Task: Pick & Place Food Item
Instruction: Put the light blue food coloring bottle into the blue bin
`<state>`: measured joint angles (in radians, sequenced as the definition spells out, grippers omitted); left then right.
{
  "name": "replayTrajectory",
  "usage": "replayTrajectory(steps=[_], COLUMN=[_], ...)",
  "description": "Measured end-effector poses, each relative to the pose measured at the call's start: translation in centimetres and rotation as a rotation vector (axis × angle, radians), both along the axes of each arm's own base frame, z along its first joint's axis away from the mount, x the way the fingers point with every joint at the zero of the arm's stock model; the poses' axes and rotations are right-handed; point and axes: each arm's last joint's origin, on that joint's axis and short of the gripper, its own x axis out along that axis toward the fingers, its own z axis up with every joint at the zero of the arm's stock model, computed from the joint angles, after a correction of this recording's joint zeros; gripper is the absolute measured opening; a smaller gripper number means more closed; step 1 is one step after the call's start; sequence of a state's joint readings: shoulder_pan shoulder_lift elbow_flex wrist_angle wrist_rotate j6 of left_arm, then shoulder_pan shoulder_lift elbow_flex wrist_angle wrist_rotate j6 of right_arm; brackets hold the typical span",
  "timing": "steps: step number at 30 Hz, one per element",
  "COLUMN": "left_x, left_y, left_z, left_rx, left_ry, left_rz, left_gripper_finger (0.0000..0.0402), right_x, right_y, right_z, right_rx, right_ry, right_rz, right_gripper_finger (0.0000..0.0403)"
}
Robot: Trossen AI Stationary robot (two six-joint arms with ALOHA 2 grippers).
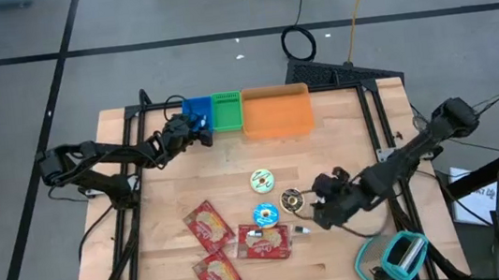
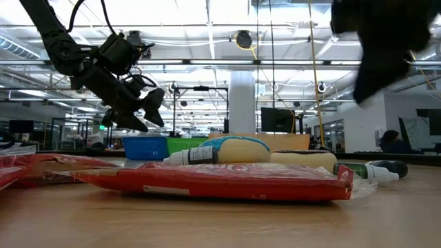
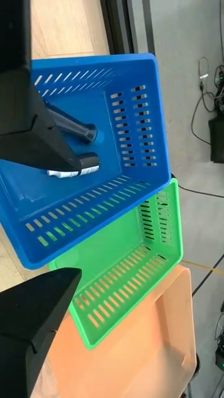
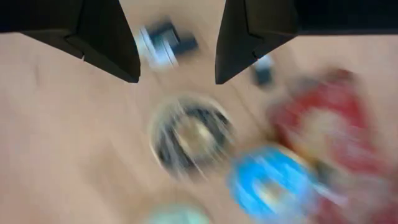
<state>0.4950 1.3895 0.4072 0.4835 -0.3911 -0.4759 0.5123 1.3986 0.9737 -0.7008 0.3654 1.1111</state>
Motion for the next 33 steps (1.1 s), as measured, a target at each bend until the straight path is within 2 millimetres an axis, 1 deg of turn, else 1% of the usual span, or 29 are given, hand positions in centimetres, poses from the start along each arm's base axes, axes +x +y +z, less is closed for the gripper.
replayTrajectory(steps=[3,5,9,16,25,30,33], left_x=[0.0,0.0,0.0,0.0,0.0,0.0,0.0], left_y=[0.0,0.0,0.0,0.0,0.0,0.0,0.0], left_z=[0.0,0.0,0.0,0.0,0.0,0.0,0.0], left_rx=[0.000,0.000,0.000,0.000,0.000,0.000,0.000], left_ry=[0.000,0.000,0.000,0.000,0.000,0.000,0.000], left_rz=[0.000,0.000,-0.001,0.000,0.000,0.000,0.000], left_gripper_finger=[0.0269,0.0269,0.0269,0.0269,0.0269,0.0269,0.0269], right_x=[-0.1,-0.2,-0.1,0.0,-0.9,-1.1,-1.1], right_y=[-0.5,-0.8,-1.2,-1.3,-1.7,-1.8,-1.8], right_z=[-2.4,-3.8,-5.3,-6.1,-7.3,-7.6,-7.6], right_rx=[0.095,0.142,0.199,0.253,0.249,0.234,0.222], right_ry=[0.157,0.223,0.235,0.183,0.201,0.207,0.209], right_rz=[-0.134,-0.209,-0.310,-0.386,-0.417,-0.396,-0.352], right_gripper_finger=[0.0196,0.0196,0.0196,0.0196,0.0196,0.0193,0.0178])
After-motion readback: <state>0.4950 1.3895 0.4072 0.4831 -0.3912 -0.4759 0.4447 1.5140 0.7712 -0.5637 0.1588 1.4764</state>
